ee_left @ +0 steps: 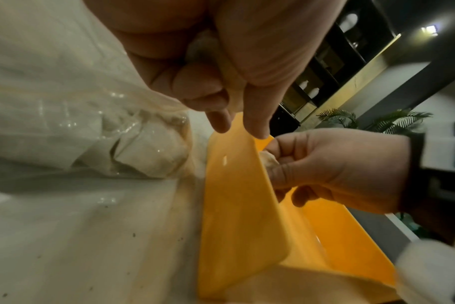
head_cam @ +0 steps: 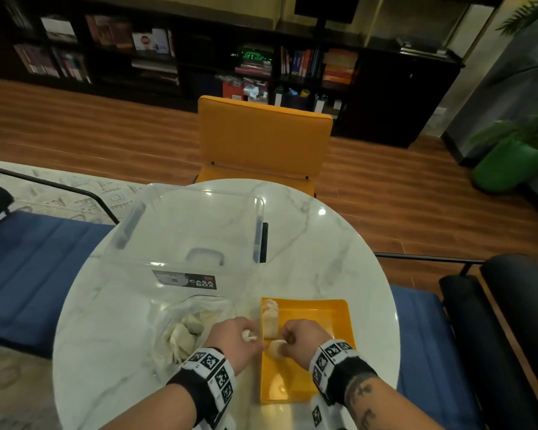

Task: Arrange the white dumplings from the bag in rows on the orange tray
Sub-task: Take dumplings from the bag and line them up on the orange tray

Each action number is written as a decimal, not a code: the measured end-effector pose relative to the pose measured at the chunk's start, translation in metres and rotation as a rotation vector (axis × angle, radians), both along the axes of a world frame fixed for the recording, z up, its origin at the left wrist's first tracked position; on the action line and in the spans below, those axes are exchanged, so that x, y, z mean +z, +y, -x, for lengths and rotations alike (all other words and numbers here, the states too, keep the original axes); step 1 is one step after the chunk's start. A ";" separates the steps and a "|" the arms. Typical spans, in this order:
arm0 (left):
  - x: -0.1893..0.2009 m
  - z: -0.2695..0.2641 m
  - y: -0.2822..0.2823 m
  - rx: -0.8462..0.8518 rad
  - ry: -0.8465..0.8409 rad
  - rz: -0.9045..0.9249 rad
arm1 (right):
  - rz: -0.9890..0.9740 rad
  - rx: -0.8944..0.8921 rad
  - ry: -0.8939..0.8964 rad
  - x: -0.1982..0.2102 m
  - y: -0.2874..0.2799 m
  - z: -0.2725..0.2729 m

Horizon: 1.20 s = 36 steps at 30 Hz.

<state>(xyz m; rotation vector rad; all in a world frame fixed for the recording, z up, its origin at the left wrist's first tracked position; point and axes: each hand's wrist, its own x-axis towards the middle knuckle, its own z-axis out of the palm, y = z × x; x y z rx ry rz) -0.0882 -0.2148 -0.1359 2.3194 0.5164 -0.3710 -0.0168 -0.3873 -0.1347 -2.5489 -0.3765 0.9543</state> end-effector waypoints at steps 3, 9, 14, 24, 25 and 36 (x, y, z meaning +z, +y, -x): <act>-0.002 0.000 -0.001 -0.032 0.017 -0.006 | 0.018 -0.062 -0.026 -0.007 0.011 -0.010; -0.001 -0.001 0.002 -0.028 0.018 0.015 | 0.005 -0.125 -0.059 -0.009 0.028 -0.023; 0.000 0.000 0.001 -0.003 0.039 0.036 | -0.006 -0.202 -0.085 -0.013 0.033 -0.026; 0.002 -0.002 0.001 -0.002 0.042 0.016 | 0.107 -0.263 -0.069 -0.012 0.030 -0.022; 0.001 -0.002 0.000 -0.004 0.040 0.012 | 0.105 -0.260 -0.058 -0.011 0.032 -0.020; 0.013 0.001 0.002 -0.019 0.041 0.048 | 0.117 -0.210 -0.106 0.001 0.026 -0.017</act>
